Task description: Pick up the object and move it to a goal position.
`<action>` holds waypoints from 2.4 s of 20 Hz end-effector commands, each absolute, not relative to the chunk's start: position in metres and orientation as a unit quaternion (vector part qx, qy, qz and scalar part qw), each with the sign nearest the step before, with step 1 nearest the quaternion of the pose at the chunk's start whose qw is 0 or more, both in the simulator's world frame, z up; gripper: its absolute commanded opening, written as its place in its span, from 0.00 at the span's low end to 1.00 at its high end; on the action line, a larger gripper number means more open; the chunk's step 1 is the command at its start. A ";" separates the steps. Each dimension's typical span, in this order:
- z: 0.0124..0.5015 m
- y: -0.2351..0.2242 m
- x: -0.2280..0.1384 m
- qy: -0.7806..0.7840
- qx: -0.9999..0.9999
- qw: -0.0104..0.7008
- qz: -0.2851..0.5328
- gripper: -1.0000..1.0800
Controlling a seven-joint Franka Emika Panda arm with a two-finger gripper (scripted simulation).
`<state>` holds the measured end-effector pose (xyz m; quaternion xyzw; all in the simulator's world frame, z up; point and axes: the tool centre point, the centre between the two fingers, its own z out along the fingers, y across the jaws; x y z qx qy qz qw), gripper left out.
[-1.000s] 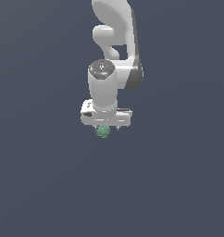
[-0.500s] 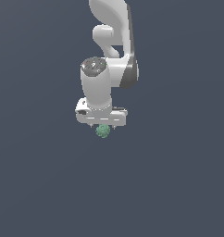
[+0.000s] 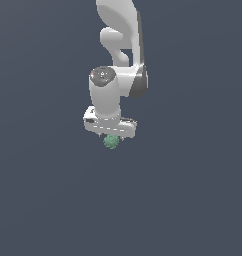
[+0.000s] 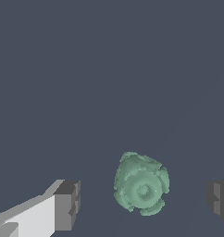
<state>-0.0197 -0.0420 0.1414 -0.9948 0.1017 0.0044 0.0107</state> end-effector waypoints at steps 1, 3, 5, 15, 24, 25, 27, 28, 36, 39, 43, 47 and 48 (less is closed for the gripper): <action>0.133 -0.043 -0.026 0.124 -0.992 0.009 0.004 0.96; 0.125 -0.044 -0.033 0.145 -0.989 0.008 0.004 0.96; 0.117 -0.045 -0.040 0.169 -0.986 0.006 0.003 0.96; 0.092 -0.049 -0.064 0.241 -0.970 0.001 0.000 0.96; 0.087 -0.050 -0.066 0.248 -0.969 0.000 0.000 0.96; 0.085 -0.050 -0.067 0.248 -0.969 0.000 0.000 0.96; 0.078 -0.050 -0.067 0.248 -0.969 0.000 0.000 0.96; 0.074 -0.050 -0.067 0.249 -0.969 0.000 0.000 0.96; 0.042 -0.050 -0.068 0.250 -0.968 0.000 0.000 0.96; 0.039 -0.050 -0.067 0.250 -0.968 0.000 0.000 0.96; 0.039 -0.050 -0.067 0.250 -0.968 0.000 0.000 0.00; 0.039 -0.050 -0.067 0.250 -0.968 0.000 0.000 0.00; 0.039 -0.050 -0.067 0.250 -0.968 0.000 0.000 0.00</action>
